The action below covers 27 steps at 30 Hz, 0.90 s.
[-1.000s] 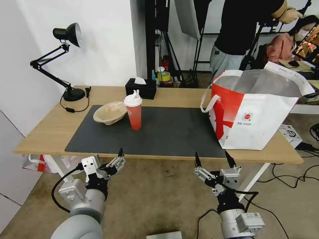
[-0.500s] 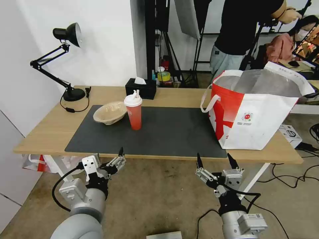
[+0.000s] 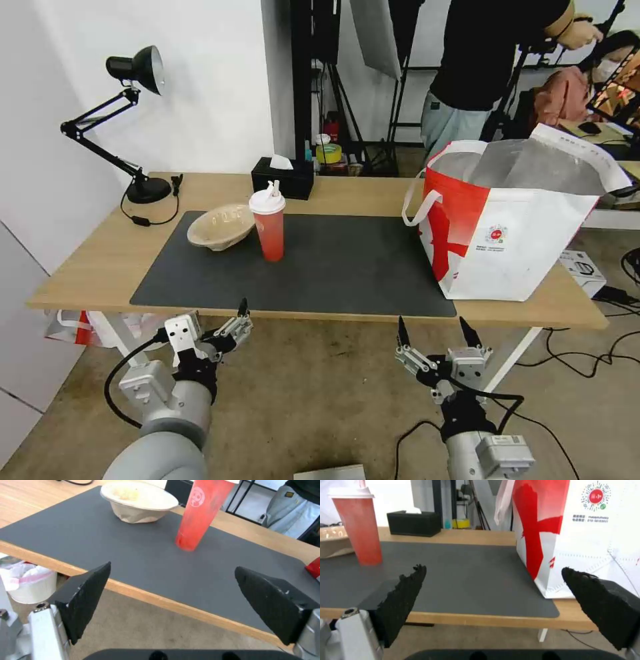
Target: Pick up the trash from the table and place it into the takeout bag.
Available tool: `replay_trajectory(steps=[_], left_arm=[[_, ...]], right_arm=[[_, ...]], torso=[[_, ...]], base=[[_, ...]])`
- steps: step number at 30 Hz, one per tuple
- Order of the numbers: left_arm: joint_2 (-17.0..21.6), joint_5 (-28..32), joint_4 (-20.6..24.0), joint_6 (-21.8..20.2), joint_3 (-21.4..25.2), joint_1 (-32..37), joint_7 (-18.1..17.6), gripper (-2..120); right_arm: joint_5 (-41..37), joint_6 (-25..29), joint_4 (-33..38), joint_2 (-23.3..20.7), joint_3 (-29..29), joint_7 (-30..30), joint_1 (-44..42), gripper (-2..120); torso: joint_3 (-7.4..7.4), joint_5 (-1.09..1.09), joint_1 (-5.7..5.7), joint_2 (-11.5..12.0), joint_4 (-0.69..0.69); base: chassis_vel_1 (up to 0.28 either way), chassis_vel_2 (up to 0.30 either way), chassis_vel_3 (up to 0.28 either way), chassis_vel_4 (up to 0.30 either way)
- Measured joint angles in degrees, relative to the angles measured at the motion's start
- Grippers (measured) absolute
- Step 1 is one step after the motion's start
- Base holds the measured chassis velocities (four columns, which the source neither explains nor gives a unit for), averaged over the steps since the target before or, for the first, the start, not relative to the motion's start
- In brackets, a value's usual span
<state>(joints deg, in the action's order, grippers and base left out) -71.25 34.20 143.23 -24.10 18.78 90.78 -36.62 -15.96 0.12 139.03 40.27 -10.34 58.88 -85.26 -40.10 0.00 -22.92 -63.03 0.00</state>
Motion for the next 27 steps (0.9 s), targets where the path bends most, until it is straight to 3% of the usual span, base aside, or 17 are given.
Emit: replay_trajectory(steps=[20,27], left_arm=[[0.28,0.09,0.00,0.02,0.25,0.03,0.03,100],[0.35,0.12,0.00,0.03,0.31,0.06,0.03,100]], right_arm=[[-0.24,-0.21,-0.47,0.90,-0.09,0.12,-0.71,100],[2.39,4.27,0.60,0.69,0.44,-5.77,-0.71,100]], torso=[[0.00,0.00,0.00,0.00,0.00],[0.00,0.00,0.00,0.00,0.00]], base=[[0.000,0.000,0.000,0.000],[0.000,0.000,0.000,0.000]])
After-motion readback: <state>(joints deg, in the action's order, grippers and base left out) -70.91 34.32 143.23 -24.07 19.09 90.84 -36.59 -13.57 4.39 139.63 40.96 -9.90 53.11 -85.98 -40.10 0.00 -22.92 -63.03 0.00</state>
